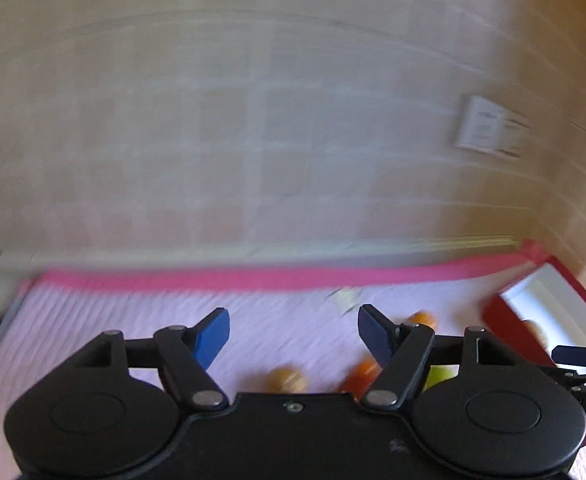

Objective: Organize fruits
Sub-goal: 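Grasp the tangerine with the left tool while the right tool grasps a kiwi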

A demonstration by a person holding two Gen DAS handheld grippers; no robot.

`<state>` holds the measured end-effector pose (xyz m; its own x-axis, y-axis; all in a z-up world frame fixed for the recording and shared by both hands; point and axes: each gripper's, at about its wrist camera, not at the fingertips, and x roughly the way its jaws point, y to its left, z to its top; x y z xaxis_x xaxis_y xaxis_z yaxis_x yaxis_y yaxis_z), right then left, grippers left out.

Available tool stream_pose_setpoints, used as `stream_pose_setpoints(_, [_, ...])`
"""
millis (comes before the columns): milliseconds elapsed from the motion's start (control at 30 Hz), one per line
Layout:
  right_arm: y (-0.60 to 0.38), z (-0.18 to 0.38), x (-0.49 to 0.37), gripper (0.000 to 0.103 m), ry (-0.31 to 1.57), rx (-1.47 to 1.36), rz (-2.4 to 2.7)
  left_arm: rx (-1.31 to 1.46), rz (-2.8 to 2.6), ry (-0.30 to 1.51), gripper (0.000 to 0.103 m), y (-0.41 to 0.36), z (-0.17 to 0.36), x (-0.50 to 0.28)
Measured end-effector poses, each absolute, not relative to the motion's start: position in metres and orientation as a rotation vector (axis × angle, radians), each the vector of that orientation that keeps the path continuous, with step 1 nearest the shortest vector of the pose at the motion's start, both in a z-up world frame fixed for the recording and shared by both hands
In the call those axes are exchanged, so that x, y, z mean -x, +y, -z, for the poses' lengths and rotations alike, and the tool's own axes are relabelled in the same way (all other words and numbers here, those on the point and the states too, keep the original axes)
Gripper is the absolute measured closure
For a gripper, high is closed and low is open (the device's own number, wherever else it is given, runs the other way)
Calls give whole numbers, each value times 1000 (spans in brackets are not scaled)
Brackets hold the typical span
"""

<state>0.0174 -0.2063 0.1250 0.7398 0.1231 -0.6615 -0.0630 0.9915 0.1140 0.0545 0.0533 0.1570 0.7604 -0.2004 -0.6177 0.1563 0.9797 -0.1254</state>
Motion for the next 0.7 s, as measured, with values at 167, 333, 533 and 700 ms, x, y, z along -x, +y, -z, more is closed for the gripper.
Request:
stream_pose_setpoints(167, [-161, -111, -29, 37, 755, 6, -209, 136, 169, 777, 19, 90, -114, -47])
stream_pose_setpoints(333, [-142, -82, -44, 36, 816, 48, -271, 100, 260, 849, 19, 77, -70, -47])
stream_pose_setpoints(533, [-137, -47, -59, 35, 900, 60, -280, 38, 264, 852, 19, 59, -37, -56])
stream_pose_setpoints(700, [-137, -34, -67, 35, 945, 48, -294, 73, 269, 875, 30, 57, -28, -68])
